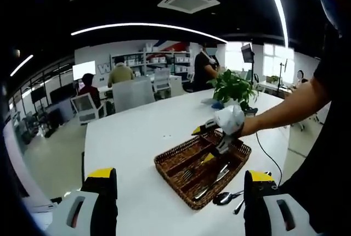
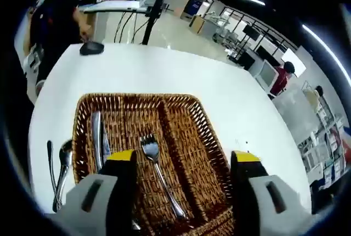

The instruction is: Arrange the knives, forks, and spoons in their matching storage slots by inserting each utensil handle-first until every utensil is classified and aligned in the correct compartment

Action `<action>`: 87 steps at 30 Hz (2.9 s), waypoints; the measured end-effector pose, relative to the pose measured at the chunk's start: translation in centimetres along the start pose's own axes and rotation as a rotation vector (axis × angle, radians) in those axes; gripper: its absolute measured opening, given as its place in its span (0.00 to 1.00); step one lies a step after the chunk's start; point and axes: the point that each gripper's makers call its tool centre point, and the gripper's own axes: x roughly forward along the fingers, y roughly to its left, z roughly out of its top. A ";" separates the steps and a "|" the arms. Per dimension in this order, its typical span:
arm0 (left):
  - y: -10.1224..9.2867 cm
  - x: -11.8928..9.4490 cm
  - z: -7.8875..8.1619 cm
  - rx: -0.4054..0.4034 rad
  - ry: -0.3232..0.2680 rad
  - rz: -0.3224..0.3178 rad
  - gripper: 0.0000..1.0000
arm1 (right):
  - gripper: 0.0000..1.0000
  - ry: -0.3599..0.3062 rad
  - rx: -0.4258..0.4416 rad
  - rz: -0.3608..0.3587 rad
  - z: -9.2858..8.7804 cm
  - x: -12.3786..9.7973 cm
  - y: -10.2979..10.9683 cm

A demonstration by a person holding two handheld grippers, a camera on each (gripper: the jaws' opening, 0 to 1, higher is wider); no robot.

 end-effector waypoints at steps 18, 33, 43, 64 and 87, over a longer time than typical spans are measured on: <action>-0.7 1.7 2.6 0.052 -0.081 -0.073 1.00 | 0.99 -0.123 0.235 -0.193 3.4 -13.6 -1.7; -2.3 1.2 2.0 0.066 -0.089 -0.060 1.00 | 0.99 -0.144 0.449 -0.251 -0.9 -22.6 0.5; -4.4 0.7 -0.5 0.021 -0.037 -0.021 1.00 | 0.99 -0.063 0.545 -0.214 -5.6 -26.3 1.3; -8.8 1.4 1.7 0.139 0.139 -0.027 1.00 | 0.99 -0.031 0.488 -0.161 -9.3 -29.0 1.5; -14.8 8.0 -0.8 0.244 0.155 -0.227 0.94 | 0.99 -0.037 0.541 -0.211 -10.1 -29.6 1.4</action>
